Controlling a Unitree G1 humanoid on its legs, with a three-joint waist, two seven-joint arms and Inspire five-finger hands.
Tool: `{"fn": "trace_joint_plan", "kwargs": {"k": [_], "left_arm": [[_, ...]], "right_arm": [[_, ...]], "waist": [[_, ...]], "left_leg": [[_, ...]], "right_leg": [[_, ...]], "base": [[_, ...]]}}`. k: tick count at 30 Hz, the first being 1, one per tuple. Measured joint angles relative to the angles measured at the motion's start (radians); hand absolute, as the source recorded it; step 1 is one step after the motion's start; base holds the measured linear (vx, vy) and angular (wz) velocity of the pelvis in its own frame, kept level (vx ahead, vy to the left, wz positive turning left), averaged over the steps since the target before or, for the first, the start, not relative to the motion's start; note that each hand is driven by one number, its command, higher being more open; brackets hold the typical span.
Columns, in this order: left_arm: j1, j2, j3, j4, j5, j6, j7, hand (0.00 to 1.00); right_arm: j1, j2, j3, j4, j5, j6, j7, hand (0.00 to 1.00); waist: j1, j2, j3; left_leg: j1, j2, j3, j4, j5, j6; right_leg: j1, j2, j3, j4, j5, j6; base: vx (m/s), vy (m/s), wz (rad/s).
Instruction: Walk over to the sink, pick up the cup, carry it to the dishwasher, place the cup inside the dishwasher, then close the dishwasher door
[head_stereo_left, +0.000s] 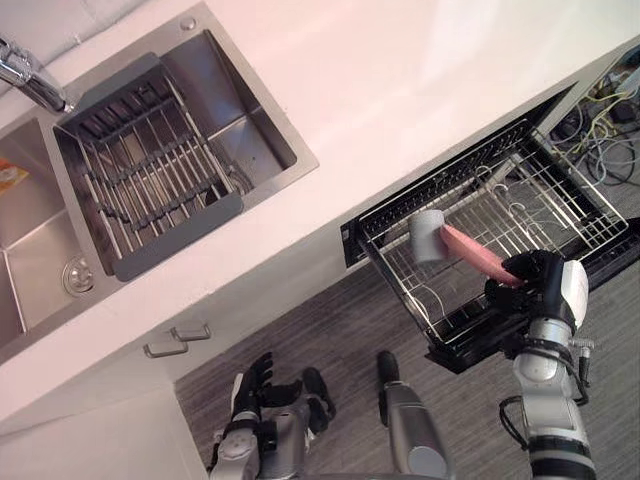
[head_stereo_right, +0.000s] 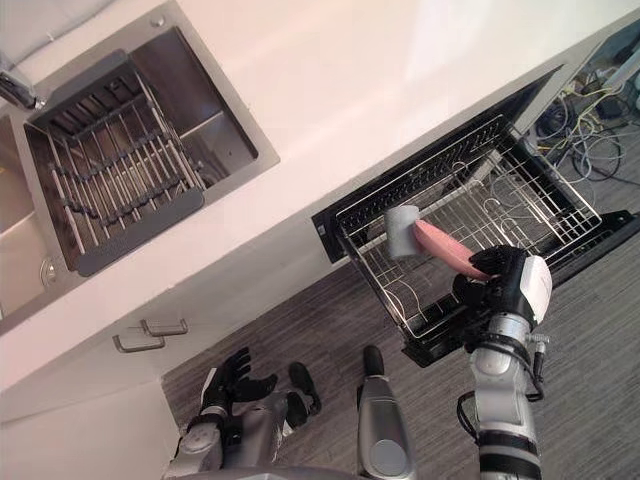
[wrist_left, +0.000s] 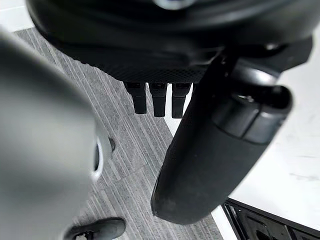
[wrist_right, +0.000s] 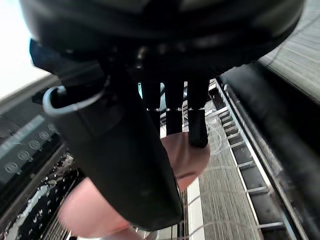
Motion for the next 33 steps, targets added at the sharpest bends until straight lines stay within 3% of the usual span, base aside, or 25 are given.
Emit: {"fn": "trace_joint_plan", "kwargs": {"k": [6, 11, 19, 27, 30, 33], "left_arm": [[-0.003, -0.010, -0.021, -0.019, -0.017, -0.003, 0.011, 0.90], [-0.003, -0.009, -0.017, -0.019, -0.016, -0.003, 0.019, 0.90], [-0.003, -0.004, 0.025, -0.018, 0.003, 0.013, -0.006, 0.90], [0.014, 0.006, 0.087, -0.013, 0.005, 0.019, -0.015, 0.90], [0.024, 0.008, 0.102, -0.013, 0.005, 0.028, -0.024, 0.90], [0.032, 0.007, 0.106, -0.013, 0.004, 0.036, -0.024, 0.90]], "right_arm": [[-0.014, 0.004, 0.024, -0.022, 0.028, 0.006, 0.000, 0.90], [0.068, 0.026, 0.023, -0.217, 0.039, 0.004, -0.007, 0.90], [0.258, 0.123, -0.023, -0.491, 0.080, -0.081, 0.016, 0.90], [0.393, 0.269, -0.219, -0.446, 0.220, -0.108, 0.015, 0.90], [0.441, 0.328, -0.276, -0.288, 0.388, -0.113, 0.013, 0.90], [0.447, 0.344, -0.298, -0.126, 0.524, -0.111, 0.017, 0.90]], "waist": [[0.002, -0.001, 0.002], [0.000, -0.006, 0.005], [-0.007, -0.045, 0.018], [-0.028, -0.094, -0.011], [-0.029, -0.110, -0.042], [-0.033, -0.107, -0.051]], "left_leg": [[-0.003, -0.002, -0.004, -0.005, 0.003, 0.000], [0.005, -0.002, -0.004, -0.006, 0.003, 0.000], [0.070, 0.006, -0.006, -0.006, -0.005, -0.005], [0.133, 0.011, -0.008, -0.002, -0.030, -0.008], [0.141, 0.012, -0.014, 0.013, -0.046, -0.009], [0.142, 0.014, -0.016, 0.040, -0.070, -0.006]], "right_leg": [[-0.003, -0.003, -0.001, 0.000, 0.000, 0.000], [0.005, -0.002, -0.001, -0.001, -0.001, 0.000], [0.083, 0.006, -0.005, -0.026, -0.001, 0.000], [0.160, 0.009, -0.012, -0.051, -0.013, 0.004], [0.176, 0.006, -0.019, -0.044, -0.027, 0.007], [0.178, 0.002, -0.019, -0.017, -0.049, 0.011]], "base": [[0.00, -0.004, 0.02], [0.00, 0.000, 0.00], [0.00, 0.000, 0.00], [0.03, 0.005, 0.00], [0.03, 0.009, 0.05], [0.00, 0.007, 0.01]]}}
